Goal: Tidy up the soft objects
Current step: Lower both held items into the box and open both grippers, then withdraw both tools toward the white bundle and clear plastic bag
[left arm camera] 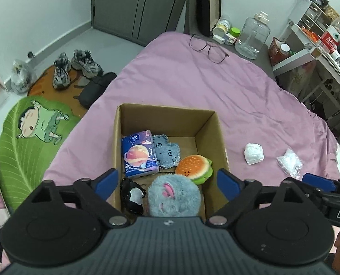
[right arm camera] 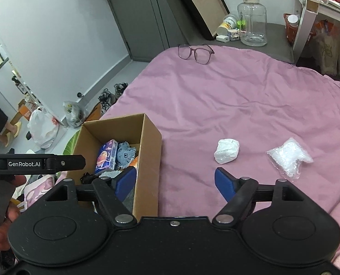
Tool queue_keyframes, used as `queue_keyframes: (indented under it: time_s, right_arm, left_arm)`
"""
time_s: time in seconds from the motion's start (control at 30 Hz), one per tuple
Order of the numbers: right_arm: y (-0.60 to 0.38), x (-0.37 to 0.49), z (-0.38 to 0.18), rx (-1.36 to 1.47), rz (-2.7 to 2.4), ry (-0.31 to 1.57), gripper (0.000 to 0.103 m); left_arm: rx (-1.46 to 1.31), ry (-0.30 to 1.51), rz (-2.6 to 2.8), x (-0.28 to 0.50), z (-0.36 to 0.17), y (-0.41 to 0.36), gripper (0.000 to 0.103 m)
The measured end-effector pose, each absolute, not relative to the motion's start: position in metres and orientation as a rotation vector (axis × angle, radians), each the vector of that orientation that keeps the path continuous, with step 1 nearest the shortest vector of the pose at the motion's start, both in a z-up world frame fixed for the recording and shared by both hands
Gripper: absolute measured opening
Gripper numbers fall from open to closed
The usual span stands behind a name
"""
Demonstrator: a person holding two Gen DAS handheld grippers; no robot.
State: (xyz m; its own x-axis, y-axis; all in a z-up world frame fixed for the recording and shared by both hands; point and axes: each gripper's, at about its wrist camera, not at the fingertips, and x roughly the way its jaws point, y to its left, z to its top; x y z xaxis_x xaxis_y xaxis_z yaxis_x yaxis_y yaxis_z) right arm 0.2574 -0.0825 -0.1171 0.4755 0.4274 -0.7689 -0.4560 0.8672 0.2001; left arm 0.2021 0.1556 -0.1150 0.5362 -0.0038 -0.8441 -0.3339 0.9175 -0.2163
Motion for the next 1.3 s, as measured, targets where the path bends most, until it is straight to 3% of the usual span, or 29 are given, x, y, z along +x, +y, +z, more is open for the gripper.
queue_keyframes:
  time_s: [0.13,1.03,1.3]
  right_arm:
    - [-0.099,0.252,-0.115,-0.018,0.539,0.935,0.076]
    - [-0.197,0.218,-0.090,0.034,0.488,0.889,0.083]
    - [-0.223,0.220,-0.093,0.057,0.429,0.887,0.097]
  left_arm:
    - [-0.368,0.974,0.203,0.194,-0.106,0.144,0.102]
    - [-0.320,0.868,0.135,0.159,-0.054,0.063,0.103]
    - [-0.296,0.893,0.092,0.169,-0.053,0.042,0.103]
